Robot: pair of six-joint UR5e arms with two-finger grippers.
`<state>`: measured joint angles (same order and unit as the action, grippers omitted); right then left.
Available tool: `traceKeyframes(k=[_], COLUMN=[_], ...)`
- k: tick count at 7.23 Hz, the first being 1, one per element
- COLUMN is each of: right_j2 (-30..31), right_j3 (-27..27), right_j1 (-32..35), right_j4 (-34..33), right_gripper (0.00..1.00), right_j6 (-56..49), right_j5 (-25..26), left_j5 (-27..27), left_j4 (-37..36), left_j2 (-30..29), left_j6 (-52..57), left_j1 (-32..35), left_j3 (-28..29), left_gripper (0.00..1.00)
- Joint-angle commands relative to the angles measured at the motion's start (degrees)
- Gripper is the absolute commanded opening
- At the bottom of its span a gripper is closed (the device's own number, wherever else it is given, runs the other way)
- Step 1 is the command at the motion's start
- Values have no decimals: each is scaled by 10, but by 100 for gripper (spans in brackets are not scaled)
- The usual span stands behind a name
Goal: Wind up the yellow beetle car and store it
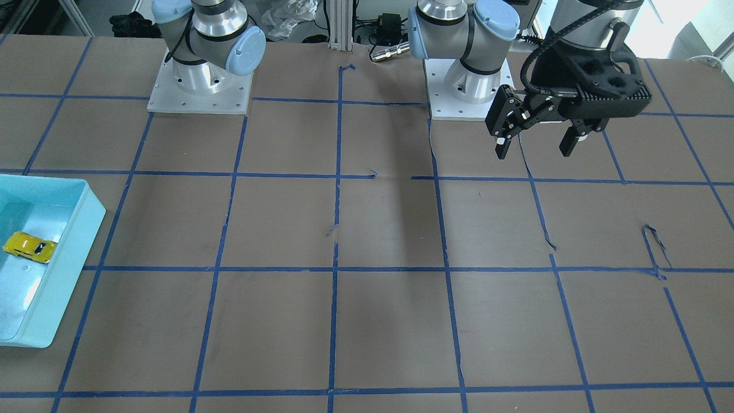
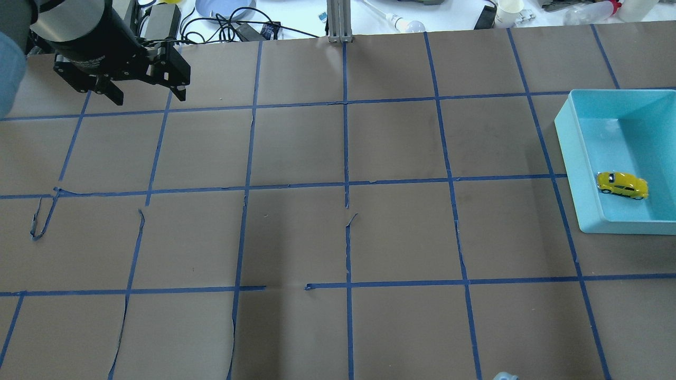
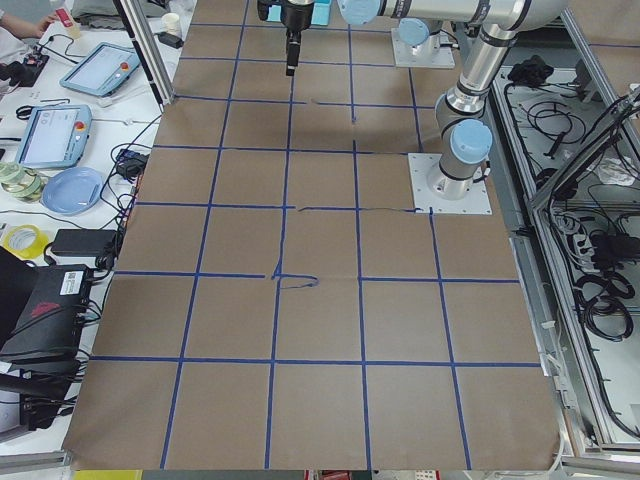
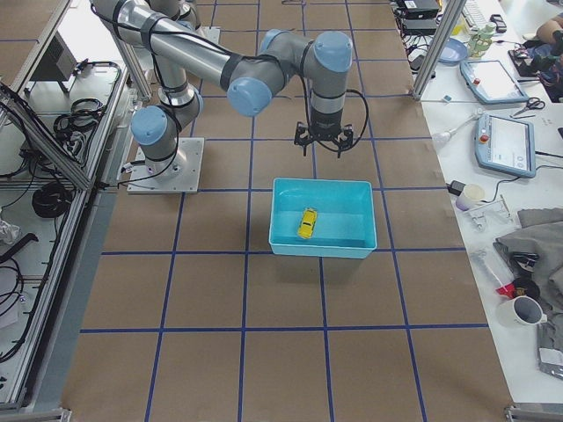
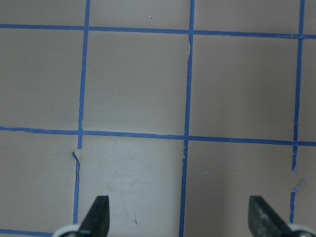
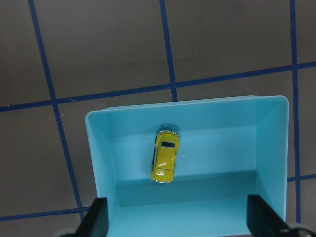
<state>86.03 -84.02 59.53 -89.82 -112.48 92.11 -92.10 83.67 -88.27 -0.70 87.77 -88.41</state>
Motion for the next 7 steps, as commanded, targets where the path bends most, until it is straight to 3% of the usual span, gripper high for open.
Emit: traceKeyframes(k=[1, 3, 6, 7], right_j2=[24, 22, 19, 18], right_j3=[15, 14, 17, 17], right_j1=[12, 71, 201, 237], right_j4=[58, 59, 51, 52], right_gripper=[100, 100, 100, 100], right_j6=[25, 69, 341, 498], right_j5=[0, -3, -10, -12], left_j5=[0, 0, 0, 0], left_j4=[0, 0, 0, 0], left_j2=[0, 0, 0, 0], left_j6=[0, 0, 0, 0], left_j1=[-1, -1, 0, -1], left_j3=[0, 0, 0, 0], left_gripper=[100, 100, 100, 100])
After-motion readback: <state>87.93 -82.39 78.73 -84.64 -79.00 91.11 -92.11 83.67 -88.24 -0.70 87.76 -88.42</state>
